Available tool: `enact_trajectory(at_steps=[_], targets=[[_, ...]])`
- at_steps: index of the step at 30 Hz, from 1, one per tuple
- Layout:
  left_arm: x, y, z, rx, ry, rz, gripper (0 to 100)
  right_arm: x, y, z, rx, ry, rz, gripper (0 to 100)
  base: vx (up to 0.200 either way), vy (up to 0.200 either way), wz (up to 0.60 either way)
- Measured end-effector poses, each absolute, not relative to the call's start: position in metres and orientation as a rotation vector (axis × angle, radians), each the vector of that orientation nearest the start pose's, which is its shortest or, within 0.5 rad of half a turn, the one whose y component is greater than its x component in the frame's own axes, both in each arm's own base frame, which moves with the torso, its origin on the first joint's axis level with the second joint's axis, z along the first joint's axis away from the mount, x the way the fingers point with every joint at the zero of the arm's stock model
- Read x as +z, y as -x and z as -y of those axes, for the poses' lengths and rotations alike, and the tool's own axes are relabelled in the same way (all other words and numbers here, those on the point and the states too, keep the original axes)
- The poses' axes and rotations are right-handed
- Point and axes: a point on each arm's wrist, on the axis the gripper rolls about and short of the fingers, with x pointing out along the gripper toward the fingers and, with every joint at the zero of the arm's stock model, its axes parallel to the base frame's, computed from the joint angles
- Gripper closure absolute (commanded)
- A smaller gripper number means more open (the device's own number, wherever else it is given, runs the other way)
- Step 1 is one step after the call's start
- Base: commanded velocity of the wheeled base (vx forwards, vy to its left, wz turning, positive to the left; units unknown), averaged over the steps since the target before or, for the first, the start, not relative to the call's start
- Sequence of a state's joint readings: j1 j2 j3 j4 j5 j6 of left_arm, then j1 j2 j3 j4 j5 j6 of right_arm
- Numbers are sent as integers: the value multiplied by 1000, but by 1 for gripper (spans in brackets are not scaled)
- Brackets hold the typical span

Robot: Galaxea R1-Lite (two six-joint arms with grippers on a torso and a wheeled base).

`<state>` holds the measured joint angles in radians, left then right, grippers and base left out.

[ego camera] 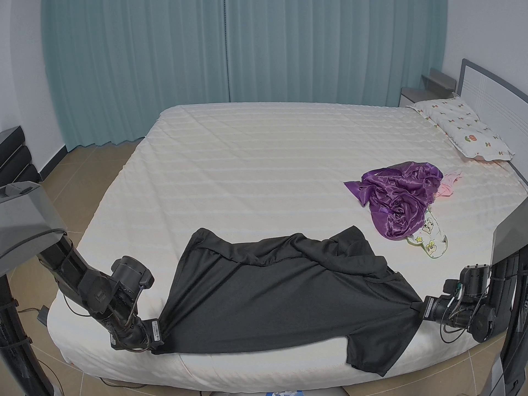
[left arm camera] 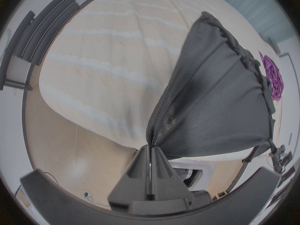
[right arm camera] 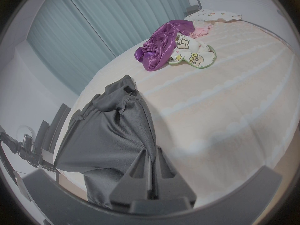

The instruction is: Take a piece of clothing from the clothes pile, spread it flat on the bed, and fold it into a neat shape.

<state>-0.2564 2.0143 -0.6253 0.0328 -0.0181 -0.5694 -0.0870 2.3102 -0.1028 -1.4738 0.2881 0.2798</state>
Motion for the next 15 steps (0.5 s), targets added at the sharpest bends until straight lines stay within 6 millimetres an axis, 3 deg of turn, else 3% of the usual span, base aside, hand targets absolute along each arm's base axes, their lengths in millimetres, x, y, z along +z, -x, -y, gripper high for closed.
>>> enact_trajectory(at_steps=[9,10,15], targets=[[10,-237,68,169,274,-1434,100,-32,-225,18,107,-351,-784,100,0,0,0],[9,-237,68,169,273,-1434,0,-34,-225,17,117,-350,-789,0,0,0,0],[6,-238,68,169,273,-1446,0,-40,-228,9,151,-344,-805,0,0,0,0]])
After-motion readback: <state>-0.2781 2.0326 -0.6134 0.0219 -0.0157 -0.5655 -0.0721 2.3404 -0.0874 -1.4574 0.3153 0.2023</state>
